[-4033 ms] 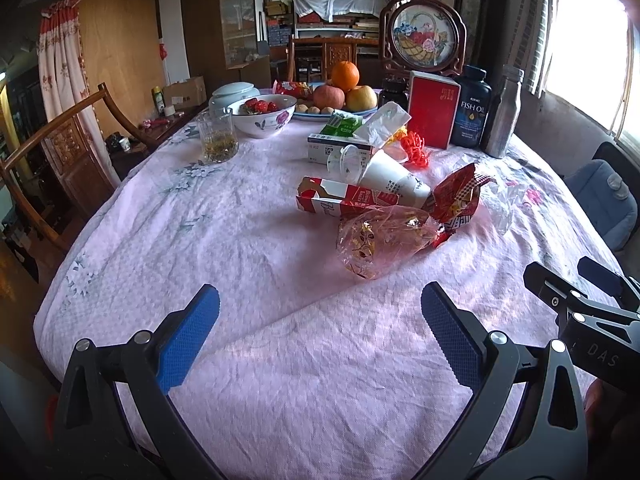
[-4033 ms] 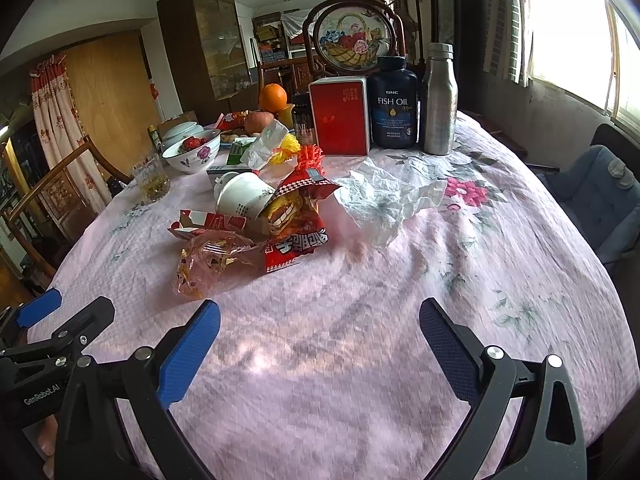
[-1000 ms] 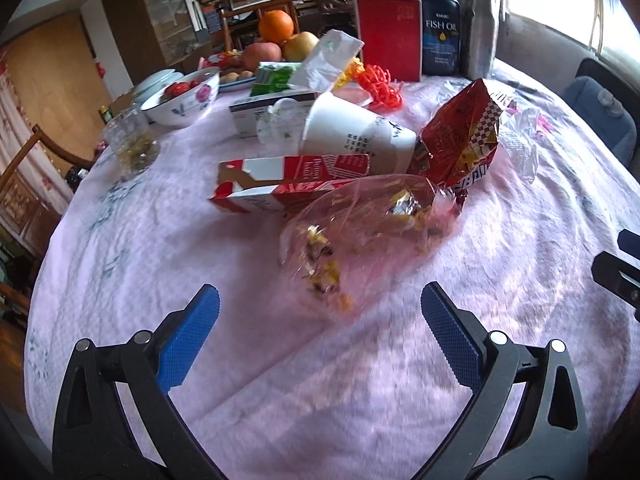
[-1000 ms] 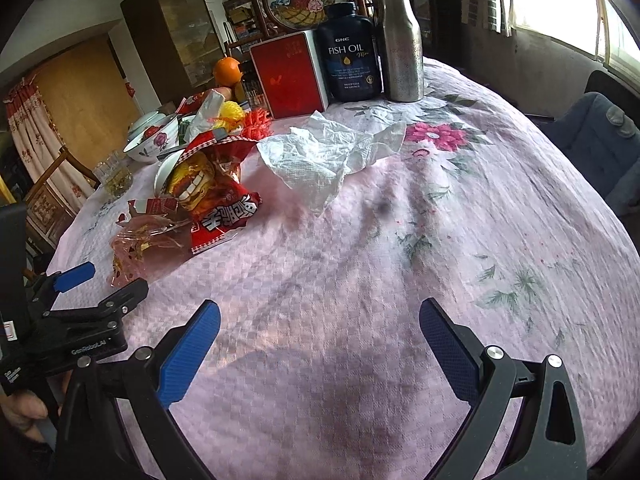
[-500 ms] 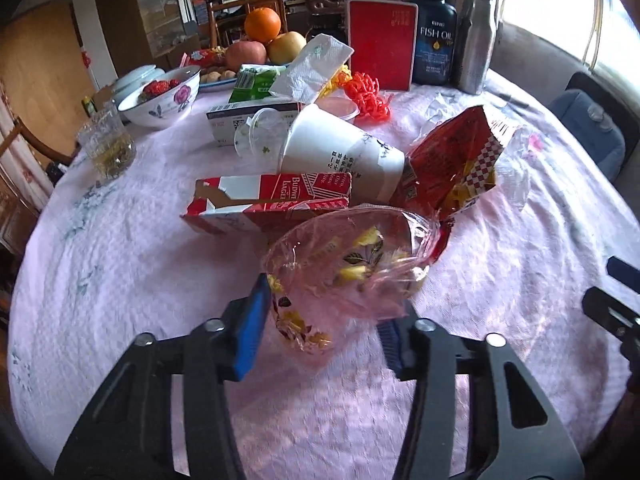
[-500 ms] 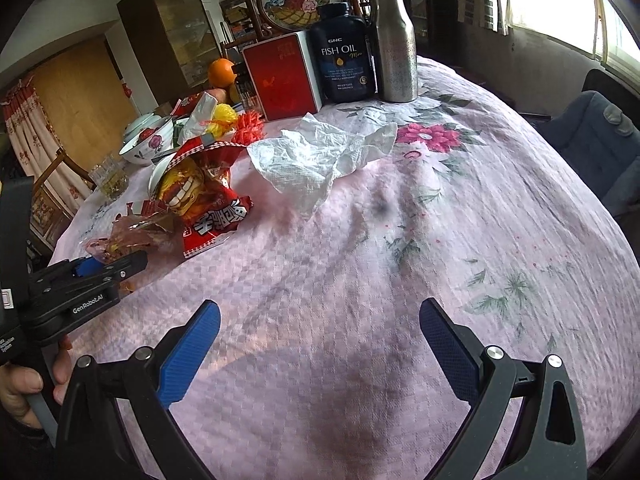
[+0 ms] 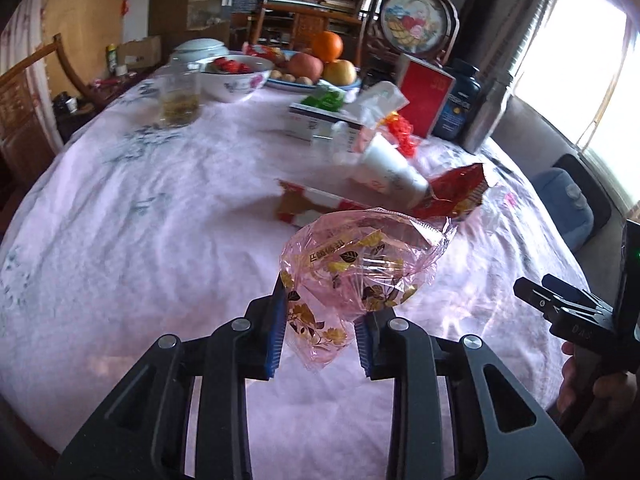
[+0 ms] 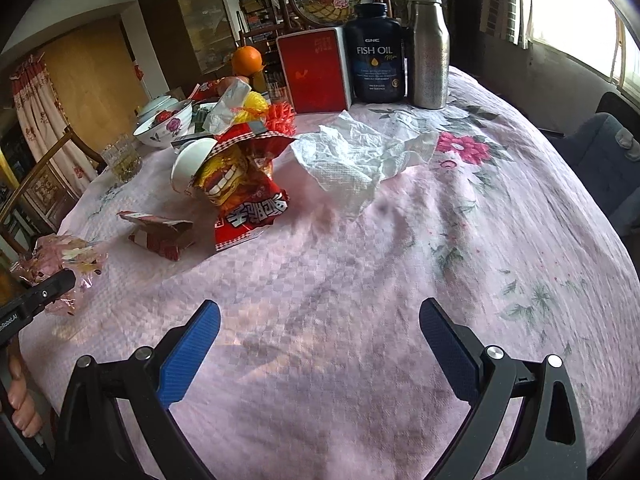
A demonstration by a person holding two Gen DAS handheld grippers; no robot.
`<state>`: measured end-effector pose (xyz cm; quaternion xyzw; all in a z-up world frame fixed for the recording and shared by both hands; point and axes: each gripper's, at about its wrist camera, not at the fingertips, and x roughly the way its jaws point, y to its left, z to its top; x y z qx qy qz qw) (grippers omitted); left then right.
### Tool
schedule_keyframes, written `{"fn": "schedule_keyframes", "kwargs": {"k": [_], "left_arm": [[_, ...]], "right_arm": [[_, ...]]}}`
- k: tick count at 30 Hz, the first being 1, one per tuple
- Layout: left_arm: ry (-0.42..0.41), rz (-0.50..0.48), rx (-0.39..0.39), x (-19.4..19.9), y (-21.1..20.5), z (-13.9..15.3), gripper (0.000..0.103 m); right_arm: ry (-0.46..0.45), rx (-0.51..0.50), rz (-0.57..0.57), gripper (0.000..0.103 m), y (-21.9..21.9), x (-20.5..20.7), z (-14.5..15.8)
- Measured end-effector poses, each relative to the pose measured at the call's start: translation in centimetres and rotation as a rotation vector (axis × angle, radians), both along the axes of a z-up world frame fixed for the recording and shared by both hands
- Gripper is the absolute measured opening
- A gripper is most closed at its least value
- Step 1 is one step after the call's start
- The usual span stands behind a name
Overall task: Collect trash
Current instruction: 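Grasp the clear candy bag with the left tool while the right tool grasps the red snack wrapper, then carry both items to the red basket and open both tools to drop them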
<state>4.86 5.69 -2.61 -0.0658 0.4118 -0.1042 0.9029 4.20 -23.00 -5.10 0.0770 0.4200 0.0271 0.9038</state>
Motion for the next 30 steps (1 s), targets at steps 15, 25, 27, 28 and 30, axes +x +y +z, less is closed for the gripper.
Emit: {"fn": "schedule_keyframes", "kwargs": {"k": [15,25,27,28,30], "left_arm": [[-0.018,0.09,-0.031,-1.8,4.9,-0.4,0.031],[-0.024,0.105,-0.023,-2.0,5.3,-0.5,0.031],[-0.024,0.109,-0.03,-2.1,5.3,-0.4,0.031],[-0.028,0.11,-0.036,-2.3,5.4,-0.3,0.031],[-0.039,0.108,-0.035,-2.7,5.3,0.0,0.031]], "right_arm": [[-0.117,-0.139,0.082,0.097,7.1,7.7,2.5],[-0.092,-0.222,0.054,0.047,6.7,10.6,1.5],[-0.076,-0.227,0.047,0.036,6.6,10.5,1.2],[-0.076,-0.228,0.041,0.034,6.5,10.3,1.1],[-0.088,-0.21,0.049,0.033,6.2,9.6,1.2]]}}
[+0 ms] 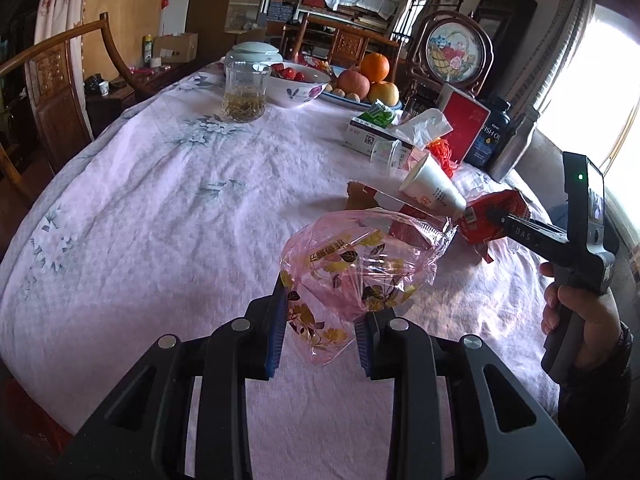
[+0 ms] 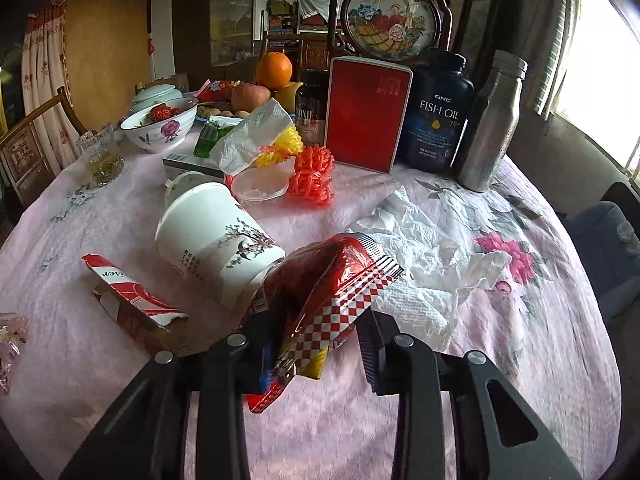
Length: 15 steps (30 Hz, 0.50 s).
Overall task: Collect trash
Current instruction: 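Carry both items to the red basket and open both tools to drop them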
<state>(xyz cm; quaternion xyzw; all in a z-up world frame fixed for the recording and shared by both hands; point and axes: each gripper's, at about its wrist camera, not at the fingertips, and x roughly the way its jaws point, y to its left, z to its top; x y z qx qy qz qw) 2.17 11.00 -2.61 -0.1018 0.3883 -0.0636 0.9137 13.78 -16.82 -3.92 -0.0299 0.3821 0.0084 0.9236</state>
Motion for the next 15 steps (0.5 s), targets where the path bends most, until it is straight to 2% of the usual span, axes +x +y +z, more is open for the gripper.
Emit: {"fn": "schedule_keyframes", "kwargs": {"k": [9,15], "left_arm": [[-0.04,0.016,-0.003,-2.8,1.1,1.5,0.031],[-0.073,0.078,0.003,-6.1,3.4,2.3,0.031]], "right_arm": [[-0.121,0.12,-0.034,0.031,-3.2,-6.6,3.7],[-0.142,0.173,0.134,0.031,-0.3,-11.2,5.3]]}}
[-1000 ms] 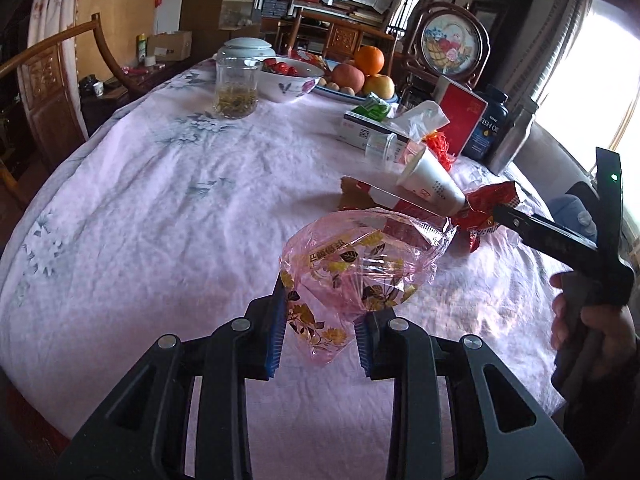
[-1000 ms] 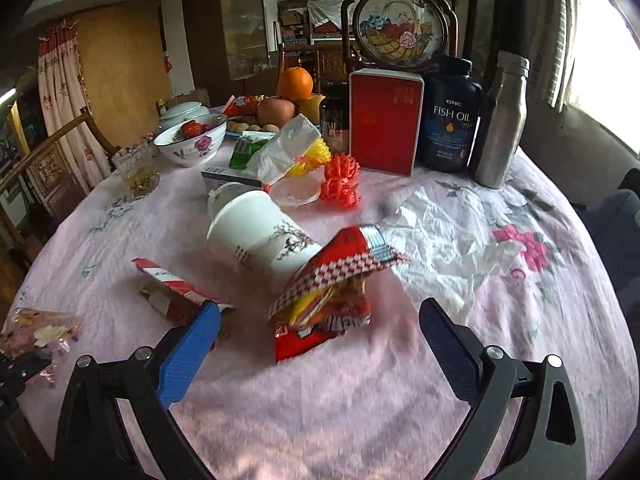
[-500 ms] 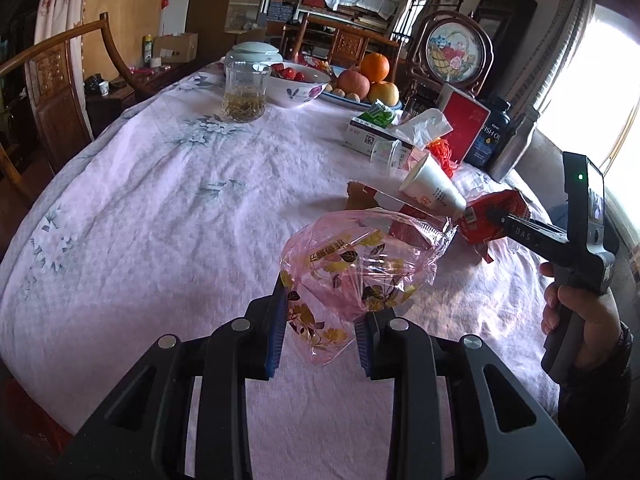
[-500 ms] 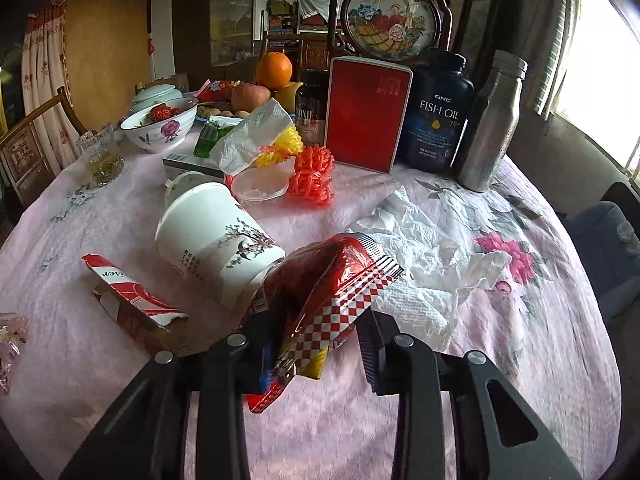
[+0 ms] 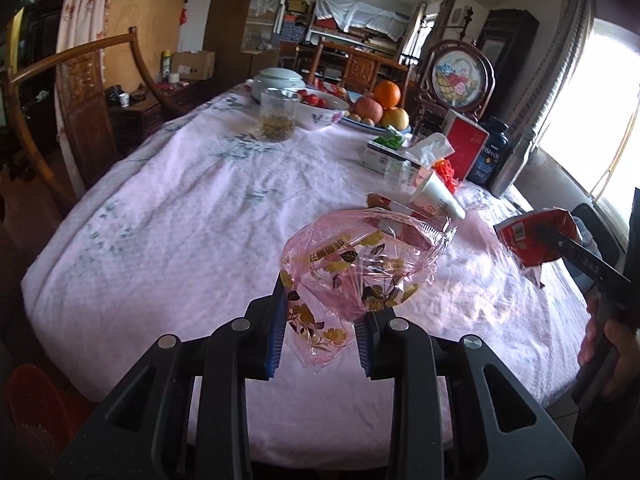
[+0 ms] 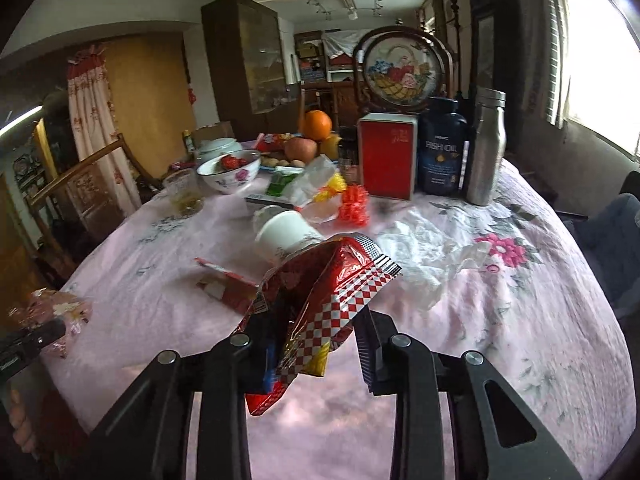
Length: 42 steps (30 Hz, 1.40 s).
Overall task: Collect trash
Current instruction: 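Carry both items to the red basket and open both tools to drop them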
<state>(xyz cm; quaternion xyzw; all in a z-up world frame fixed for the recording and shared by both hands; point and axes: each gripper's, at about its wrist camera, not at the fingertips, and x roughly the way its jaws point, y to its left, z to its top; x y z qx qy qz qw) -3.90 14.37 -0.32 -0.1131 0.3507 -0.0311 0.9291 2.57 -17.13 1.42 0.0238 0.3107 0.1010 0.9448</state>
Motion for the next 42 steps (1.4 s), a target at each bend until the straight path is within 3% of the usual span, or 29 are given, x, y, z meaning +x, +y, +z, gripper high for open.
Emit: {"fn": "schedule_keyframes", "kwargs": {"k": [6,13,19,23,27,31,36,42], "left_arm": [[-0.028,0.12,0.007,-4.9,4.3,0.4,0.031],[-0.027,0.349,0.031,-12.4,12.2,-0.2,0.031],[0.076,0.603,0.046,-18.1,20.3,-4.0,0.031],[0.202,0.771,0.036,-20.4,26.2,-9.1,0.031],[0.356,0.9,-0.003,-21.9,31.5,-15.3,0.031],[0.434,0.929,-0.101,-23.0,35.1,-19.2,0.031],[0.479,0.971,-0.12,-22.8,37.6,-21.6,0.031],[0.551,0.985,-0.089,-22.1,37.1,-23.1,0.035]], "right_arm": [[-0.04,0.014,0.228,0.031,6.9,-3.7,1.2],[-0.059,0.048,0.564,0.031,18.2,-7.1,2.3],[0.01,0.073,0.866,0.031,31.3,-9.9,1.3],[0.09,0.023,1.017,0.031,41.2,-11.6,-2.2],[0.224,-0.048,1.087,0.032,49.4,-13.4,-6.8],[0.287,-0.117,1.153,0.032,56.3,-16.1,-10.6],[0.437,-0.14,1.167,0.032,62.4,-16.5,-15.9],[0.566,-0.143,1.147,0.035,64.9,-16.9,-19.5]]}}
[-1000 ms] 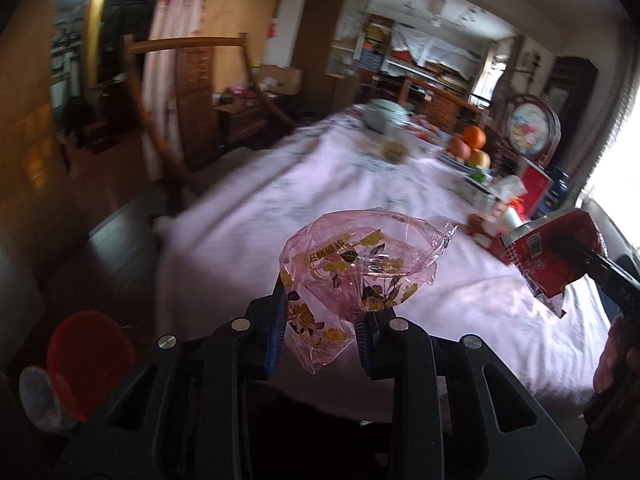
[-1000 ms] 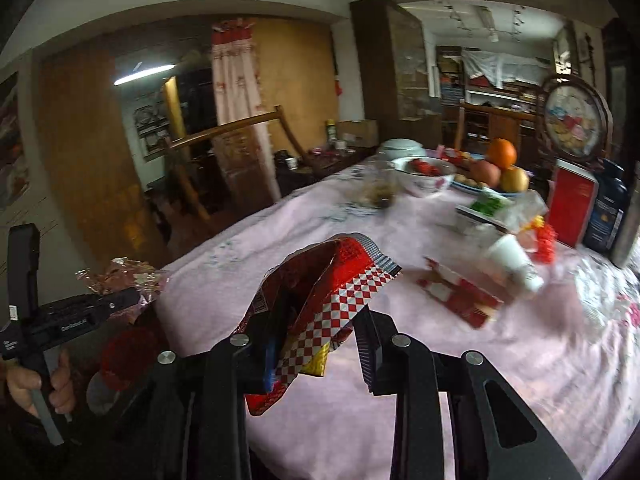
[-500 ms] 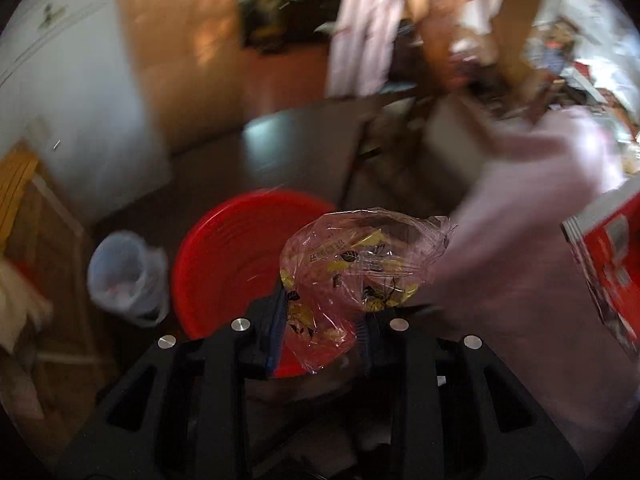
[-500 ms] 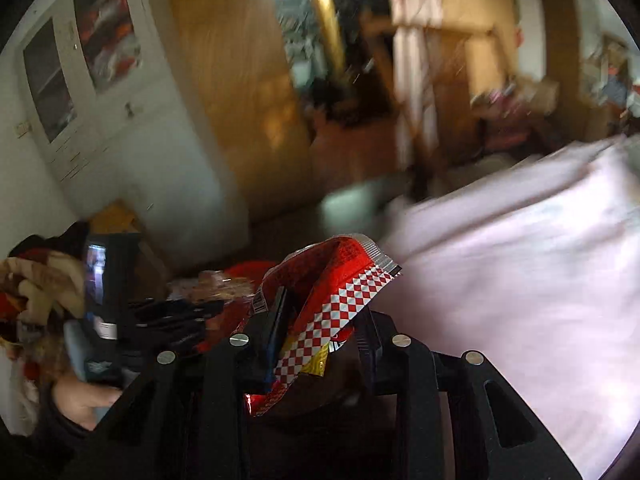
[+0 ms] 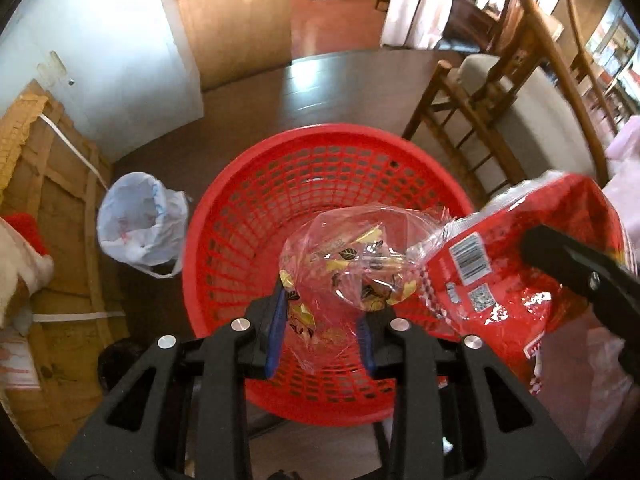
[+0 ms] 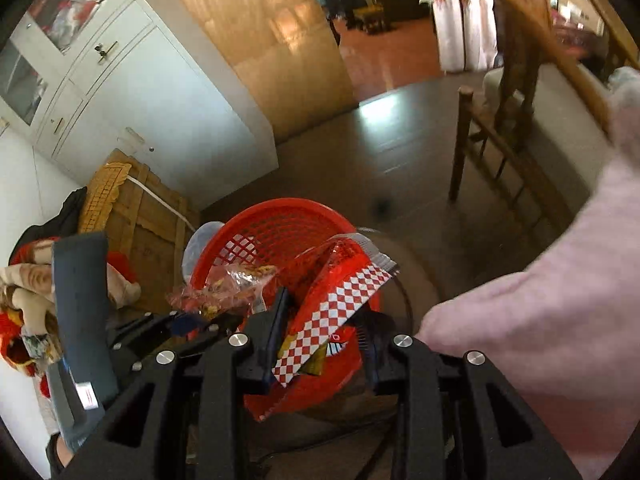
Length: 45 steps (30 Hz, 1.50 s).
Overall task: Collect trash
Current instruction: 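Carry both items to the red basket and open both tools to drop them, then swing both empty tools back toward the table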
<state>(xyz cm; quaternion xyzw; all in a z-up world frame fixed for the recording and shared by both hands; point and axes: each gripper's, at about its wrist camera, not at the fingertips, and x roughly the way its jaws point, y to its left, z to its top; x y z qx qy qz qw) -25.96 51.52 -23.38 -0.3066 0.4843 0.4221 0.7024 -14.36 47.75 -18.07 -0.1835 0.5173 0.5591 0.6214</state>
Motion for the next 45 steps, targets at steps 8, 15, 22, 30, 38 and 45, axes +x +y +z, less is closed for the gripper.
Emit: {"fn": "schedule_keyframes", "kwargs": {"k": [8,15,22,30,38,45], "left_arm": [[0.074,0.034,0.141,-1.2,0.4,1.9,0.085],[0.041,0.065,0.117,-2.7,0.3,3.7,0.085],[-0.002,0.08,0.149,-2.6,-1.7,6.8,0.087],[-0.163,-0.017,0.232,0.7,-6.7,13.3,0.089],[-0.293,-0.293,0.252,7.4,-16.4,18.2,0.091],[-0.331,-0.526,0.279,14.5,-25.5,20.2,0.093]], "right_arm": [[0.045,0.017,-0.035,0.063,-0.6,2.2,-2.0],[0.063,0.054,-0.042,0.063,-2.1,3.3,-0.3],[-0.041,0.22,-0.026,0.074,-7.2,3.4,7.1],[-0.32,0.353,-0.204,0.093,-21.1,6.2,15.9],[-0.446,0.32,-0.554,0.095,-37.4,13.1,18.8],[-0.487,0.234,-0.875,0.096,-51.2,17.7,17.7]]}}
